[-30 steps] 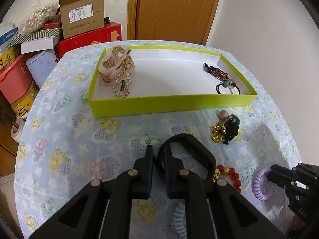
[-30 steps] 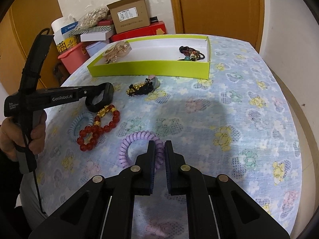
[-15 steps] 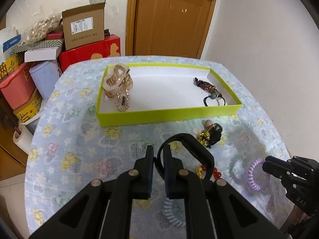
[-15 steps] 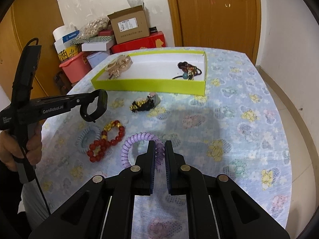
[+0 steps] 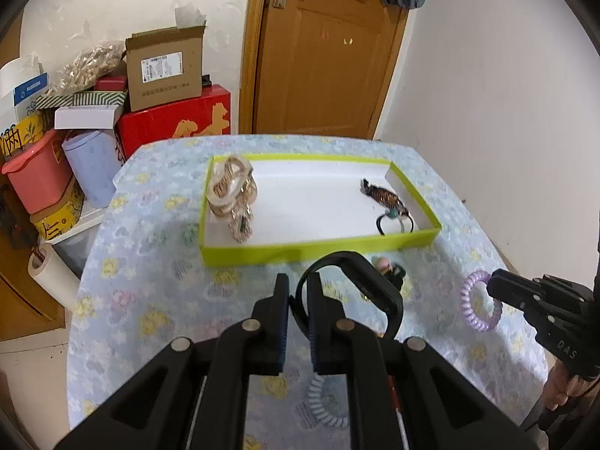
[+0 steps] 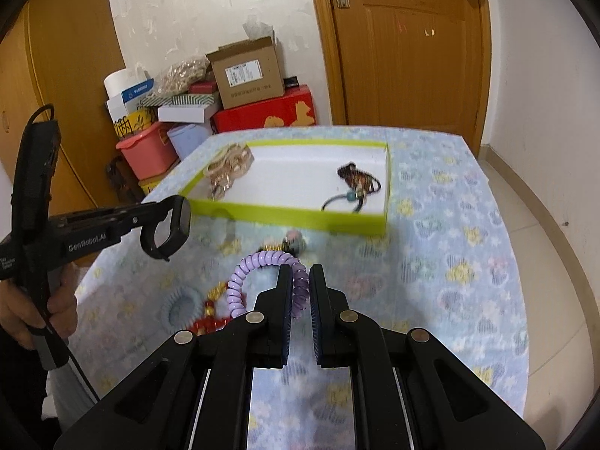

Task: Organize jewelry
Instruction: 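Grasp the black band with the left gripper while the right gripper grasps the purple coil tie, then carry the black band and purple coil tie into the green tray and open both grippers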

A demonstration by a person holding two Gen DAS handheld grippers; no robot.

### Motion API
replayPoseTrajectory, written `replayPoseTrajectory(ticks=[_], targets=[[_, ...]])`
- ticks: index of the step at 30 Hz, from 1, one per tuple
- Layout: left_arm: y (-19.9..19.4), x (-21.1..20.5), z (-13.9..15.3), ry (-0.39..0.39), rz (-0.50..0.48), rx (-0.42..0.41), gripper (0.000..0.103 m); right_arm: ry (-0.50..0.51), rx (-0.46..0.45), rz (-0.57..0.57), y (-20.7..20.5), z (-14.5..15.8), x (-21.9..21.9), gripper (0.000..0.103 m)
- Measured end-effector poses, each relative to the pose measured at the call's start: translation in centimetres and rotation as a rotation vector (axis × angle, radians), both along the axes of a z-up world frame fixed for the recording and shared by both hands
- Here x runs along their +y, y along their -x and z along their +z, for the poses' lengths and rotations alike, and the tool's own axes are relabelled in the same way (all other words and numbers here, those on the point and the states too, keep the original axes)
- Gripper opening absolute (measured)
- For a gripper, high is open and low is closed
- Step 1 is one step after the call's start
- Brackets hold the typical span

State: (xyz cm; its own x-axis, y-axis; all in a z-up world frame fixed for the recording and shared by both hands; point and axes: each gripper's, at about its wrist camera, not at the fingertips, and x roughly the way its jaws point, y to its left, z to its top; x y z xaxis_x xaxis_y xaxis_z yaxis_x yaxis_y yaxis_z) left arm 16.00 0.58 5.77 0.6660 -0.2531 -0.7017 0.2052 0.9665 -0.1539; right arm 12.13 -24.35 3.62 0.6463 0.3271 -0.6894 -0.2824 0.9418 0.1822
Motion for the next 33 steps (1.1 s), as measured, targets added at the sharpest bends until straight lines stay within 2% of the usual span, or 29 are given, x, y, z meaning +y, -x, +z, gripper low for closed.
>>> replayPoseTrajectory(ticks=[14, 24, 33], targets=[[-6.7, 0.3, 0.9, 0.028, -0.004, 0.004, 0.010, -0.018, -0.015, -0.031, -7.5, 1.5, 0.0, 0.009], [-12.7, -1.2, -2.2, -0.009, -0.012, 0.061, 0.010, -0.015, 0.061, -0.065, -13.9, -1.4, -0.8, 0.009], [-15.8, -2.7, -4.5, -0.028, -0.025, 0.097, 0.010, -0.003, 0.114, -0.080, -17.8, -4.3, -0.7, 0.009]])
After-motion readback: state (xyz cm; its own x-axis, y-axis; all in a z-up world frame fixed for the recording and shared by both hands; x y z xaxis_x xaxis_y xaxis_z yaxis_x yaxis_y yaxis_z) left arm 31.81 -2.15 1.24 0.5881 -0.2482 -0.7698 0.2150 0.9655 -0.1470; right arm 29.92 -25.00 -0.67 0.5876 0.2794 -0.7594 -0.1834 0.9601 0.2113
